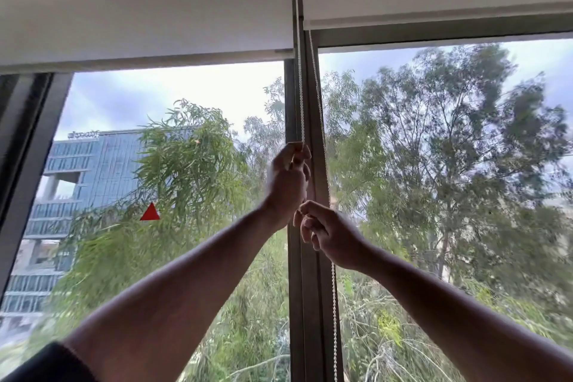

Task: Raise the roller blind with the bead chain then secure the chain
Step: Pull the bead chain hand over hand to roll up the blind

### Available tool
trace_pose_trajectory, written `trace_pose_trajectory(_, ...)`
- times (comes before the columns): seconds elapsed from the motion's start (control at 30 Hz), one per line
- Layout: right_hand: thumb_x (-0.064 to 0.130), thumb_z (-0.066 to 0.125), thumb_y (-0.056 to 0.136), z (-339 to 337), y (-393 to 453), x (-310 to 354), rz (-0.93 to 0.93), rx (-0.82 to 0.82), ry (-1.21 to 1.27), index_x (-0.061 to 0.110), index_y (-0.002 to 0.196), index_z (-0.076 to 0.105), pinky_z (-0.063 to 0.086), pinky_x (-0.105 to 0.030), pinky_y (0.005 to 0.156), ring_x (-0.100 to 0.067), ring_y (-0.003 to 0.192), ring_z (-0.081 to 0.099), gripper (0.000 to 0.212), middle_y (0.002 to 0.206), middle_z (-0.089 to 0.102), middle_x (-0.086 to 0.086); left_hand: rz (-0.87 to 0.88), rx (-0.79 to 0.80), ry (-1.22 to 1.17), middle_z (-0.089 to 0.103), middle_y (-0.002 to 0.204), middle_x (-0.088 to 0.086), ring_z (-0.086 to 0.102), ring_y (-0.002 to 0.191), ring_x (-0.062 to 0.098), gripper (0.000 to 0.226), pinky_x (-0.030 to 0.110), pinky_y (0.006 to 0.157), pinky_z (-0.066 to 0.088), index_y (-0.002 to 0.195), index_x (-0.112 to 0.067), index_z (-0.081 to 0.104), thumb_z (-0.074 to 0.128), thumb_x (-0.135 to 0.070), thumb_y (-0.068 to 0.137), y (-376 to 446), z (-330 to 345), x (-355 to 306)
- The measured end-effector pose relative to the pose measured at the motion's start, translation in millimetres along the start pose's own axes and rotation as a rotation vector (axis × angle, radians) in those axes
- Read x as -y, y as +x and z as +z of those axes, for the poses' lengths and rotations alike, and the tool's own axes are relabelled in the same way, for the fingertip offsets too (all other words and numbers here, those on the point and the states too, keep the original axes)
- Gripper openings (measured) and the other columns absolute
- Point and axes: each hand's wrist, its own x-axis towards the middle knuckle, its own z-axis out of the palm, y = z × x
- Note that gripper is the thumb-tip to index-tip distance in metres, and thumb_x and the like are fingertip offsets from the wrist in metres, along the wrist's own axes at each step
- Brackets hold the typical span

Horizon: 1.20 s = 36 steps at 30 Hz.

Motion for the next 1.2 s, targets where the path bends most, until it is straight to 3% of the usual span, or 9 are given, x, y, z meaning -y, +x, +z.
trace_pose_trajectory(0.1,-0.003,0.046,0.100,-7,2,0,0.032,0.107,-0.078,0.052,0.091,0.062,0.054,-0.022,0.064,-0.008,0.068,0.069,0.058,0.086,0.073,0.006,0.068,-0.010,0.093,0.037,0.053,-0.006,0.029,0.044,0.010,0.031,0.024,0.048,0.022,0.080,-0.023,0.052,0.040,-0.007,0.103,-5,-6,15)
trace_pose_trajectory(0.17,-0.011,0.043,0.098,-12,10,8,0.077,0.094,-0.022,0.032,0.107,0.068,0.050,-0.017,0.064,0.005,0.069,0.068,0.050,0.093,0.072,0.005,0.092,-0.008,0.130,0.040,0.054,-0.008,0.031,0.045,0.010,0.030,0.023,0.049,0.024,0.081,-0.024,0.055,0.043,-0.007,0.102,-9,-8,24)
trace_pose_trajectory(0.3,-0.022,0.038,0.092,-32,45,38,0.222,-0.096,0.493,-0.005,0.123,0.063,0.060,-0.029,0.068,-0.007,0.072,0.069,0.043,0.092,0.072,-0.005,0.155,0.047,0.186,0.058,0.064,-0.011,0.046,0.051,0.001,0.036,0.021,0.049,0.034,0.085,-0.027,0.062,0.042,0.001,0.097,-26,-13,43)
trace_pose_trajectory(0.43,-0.002,0.035,0.102,-45,87,61,0.351,-0.246,0.957,0.002,0.117,0.062,0.062,-0.037,0.068,-0.022,0.071,0.076,0.031,0.085,0.078,-0.014,0.043,0.066,0.195,0.042,0.057,-0.011,0.030,0.045,0.004,0.031,0.021,0.046,0.023,0.085,-0.025,0.055,0.039,-0.003,0.100,-47,-21,65)
trace_pose_trajectory(0.53,0.001,0.039,0.101,-33,103,58,0.282,-0.292,0.656,0.021,0.100,0.070,0.043,-0.022,0.044,-0.010,0.048,0.054,0.037,0.062,0.066,0.002,0.032,0.070,0.197,0.043,0.058,-0.012,0.031,0.042,0.000,0.033,0.015,0.040,0.025,0.087,-0.025,0.057,0.039,0.001,0.098,-51,-24,65)
trace_pose_trajectory(0.63,0.002,0.042,0.089,-20,109,53,0.118,-0.366,0.438,0.035,0.086,0.075,0.028,-0.024,0.048,-0.010,0.047,0.038,0.047,0.051,0.053,0.012,-0.020,0.131,0.172,0.044,0.054,-0.011,0.030,0.040,0.001,0.038,0.018,0.038,0.024,0.081,-0.025,0.057,0.038,0.002,0.100,-43,-26,56)
trace_pose_trajectory(0.9,0.017,0.048,0.091,-9,76,45,-0.009,-0.338,0.189,0.037,0.082,0.063,0.051,-0.028,0.055,0.001,0.059,0.053,0.027,0.064,0.060,0.018,-0.154,0.040,-0.063,0.062,0.084,0.002,0.063,0.061,0.008,0.025,0.028,0.064,0.045,0.097,-0.015,0.054,0.034,-0.002,0.104,-9,-34,10)
trace_pose_trajectory(1.07,0.005,0.050,0.096,-5,51,43,-0.088,-0.300,0.076,0.030,0.077,0.053,0.039,-0.035,0.055,-0.007,0.057,0.043,0.031,0.062,0.051,0.005,-0.195,0.002,-0.216,0.067,0.096,0.016,0.063,0.076,0.023,0.031,0.024,0.057,0.051,0.125,-0.001,0.054,0.032,-0.007,0.105,14,-25,-35)
trace_pose_trajectory(1.2,-0.001,0.048,0.097,4,36,39,-0.087,-0.304,0.117,0.032,0.078,0.052,0.037,-0.034,0.053,-0.006,0.057,0.038,0.038,0.061,0.046,0.007,-0.277,0.011,-0.309,0.054,0.059,0.001,0.047,0.044,0.012,0.029,0.020,0.042,0.037,0.117,-0.002,0.058,0.033,-0.008,0.104,19,-5,-48)
